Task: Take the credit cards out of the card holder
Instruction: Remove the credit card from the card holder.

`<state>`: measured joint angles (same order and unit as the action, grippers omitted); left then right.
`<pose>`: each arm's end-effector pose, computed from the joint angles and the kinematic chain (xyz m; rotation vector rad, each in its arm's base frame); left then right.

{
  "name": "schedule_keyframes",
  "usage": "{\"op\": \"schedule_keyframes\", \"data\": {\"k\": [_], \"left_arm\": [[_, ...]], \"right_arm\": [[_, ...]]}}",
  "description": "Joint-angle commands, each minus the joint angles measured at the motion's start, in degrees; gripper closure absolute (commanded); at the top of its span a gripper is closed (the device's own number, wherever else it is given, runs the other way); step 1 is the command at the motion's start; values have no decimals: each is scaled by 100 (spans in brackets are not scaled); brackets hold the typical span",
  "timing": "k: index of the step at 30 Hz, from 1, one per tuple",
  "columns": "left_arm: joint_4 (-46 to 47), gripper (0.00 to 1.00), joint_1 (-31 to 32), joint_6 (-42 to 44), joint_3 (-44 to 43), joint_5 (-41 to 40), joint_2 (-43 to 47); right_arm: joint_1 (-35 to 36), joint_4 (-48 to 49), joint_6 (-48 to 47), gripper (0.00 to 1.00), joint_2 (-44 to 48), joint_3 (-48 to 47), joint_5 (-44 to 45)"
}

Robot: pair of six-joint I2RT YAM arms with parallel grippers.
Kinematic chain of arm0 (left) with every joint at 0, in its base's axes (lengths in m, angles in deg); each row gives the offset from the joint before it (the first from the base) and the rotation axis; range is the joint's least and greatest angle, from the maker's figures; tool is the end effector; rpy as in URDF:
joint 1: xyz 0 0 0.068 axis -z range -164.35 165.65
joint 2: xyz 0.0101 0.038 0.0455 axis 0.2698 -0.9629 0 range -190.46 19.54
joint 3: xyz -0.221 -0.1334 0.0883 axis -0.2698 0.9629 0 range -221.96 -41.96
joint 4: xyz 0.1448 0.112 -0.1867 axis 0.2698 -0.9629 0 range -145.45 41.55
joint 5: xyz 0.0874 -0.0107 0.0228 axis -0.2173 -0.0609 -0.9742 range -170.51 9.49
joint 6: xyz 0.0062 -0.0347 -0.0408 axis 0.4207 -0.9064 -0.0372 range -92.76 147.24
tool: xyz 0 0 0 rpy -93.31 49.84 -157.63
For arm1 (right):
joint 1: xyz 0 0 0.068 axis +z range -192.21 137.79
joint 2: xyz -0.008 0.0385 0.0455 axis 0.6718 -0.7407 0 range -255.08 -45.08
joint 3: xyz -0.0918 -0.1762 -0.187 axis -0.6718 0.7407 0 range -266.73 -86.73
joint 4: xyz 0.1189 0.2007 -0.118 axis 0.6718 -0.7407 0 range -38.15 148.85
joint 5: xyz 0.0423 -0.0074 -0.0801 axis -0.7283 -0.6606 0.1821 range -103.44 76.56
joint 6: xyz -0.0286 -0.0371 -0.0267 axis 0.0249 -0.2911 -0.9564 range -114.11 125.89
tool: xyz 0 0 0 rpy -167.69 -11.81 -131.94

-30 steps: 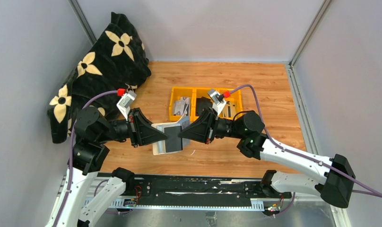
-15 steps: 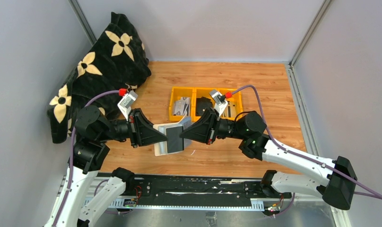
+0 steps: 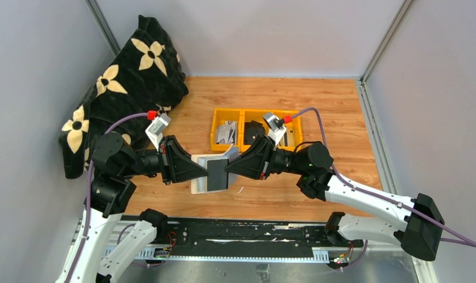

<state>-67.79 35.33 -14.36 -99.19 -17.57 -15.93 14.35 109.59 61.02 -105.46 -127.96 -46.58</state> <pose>0.0839 -0.0637 0.4171 0.6691 1.6901 -1.6213 0.1099 0.2017 0.3737 -0.6585 1.2007 1.9912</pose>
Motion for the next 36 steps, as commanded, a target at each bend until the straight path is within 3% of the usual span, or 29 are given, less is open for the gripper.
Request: {"op": "schedule_keyframes", "data": {"k": [1,3,8,36], "left_arm": [[203,100,23,-76,-175,67,43],[202,100,26,-76,-171,38,48],[228,100,27,-92,-201,26,10],[516,100,26,-302,-333,-633,11]], "right_arm": [[-30,518,142,80,7,95,-109],[-30,563,139,82,57,152,-90],[-38,699,209,100,85,234,-89],[325,1531,204,100,66,871,444]]}}
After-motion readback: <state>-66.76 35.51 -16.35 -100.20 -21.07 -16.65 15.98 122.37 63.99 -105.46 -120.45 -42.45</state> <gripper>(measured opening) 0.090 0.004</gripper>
